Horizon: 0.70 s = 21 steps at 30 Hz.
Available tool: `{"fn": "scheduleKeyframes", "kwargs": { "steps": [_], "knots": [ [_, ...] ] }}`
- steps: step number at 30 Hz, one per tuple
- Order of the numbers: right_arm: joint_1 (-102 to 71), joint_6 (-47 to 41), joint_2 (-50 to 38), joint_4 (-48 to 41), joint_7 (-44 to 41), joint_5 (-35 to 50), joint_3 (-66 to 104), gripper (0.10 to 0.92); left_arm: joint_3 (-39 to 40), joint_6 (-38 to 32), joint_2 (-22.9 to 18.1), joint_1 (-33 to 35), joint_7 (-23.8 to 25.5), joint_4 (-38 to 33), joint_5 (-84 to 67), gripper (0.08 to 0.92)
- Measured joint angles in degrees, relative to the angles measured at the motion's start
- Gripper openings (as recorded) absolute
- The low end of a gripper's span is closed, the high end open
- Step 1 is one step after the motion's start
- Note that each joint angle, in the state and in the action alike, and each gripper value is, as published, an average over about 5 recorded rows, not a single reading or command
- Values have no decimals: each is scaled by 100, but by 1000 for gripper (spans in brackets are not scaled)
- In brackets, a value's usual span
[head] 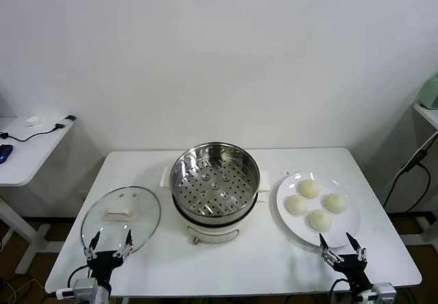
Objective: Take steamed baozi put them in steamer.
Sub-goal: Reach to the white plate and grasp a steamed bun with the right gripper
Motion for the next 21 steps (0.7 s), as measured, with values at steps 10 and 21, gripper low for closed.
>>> {"fn": "scheduleKeyframes", "kwargs": {
  "steps": [10,21],
  "knots": [
    [1682,-704,-849,-462,-78,-281,-506,823,72,28,66,-66,-2,14,-18,823],
    [4788,-888,-2321,-1848,-1876,-786,-2933,823,121,55,78,-43,-5,-64,-20,823]
  ]
}}
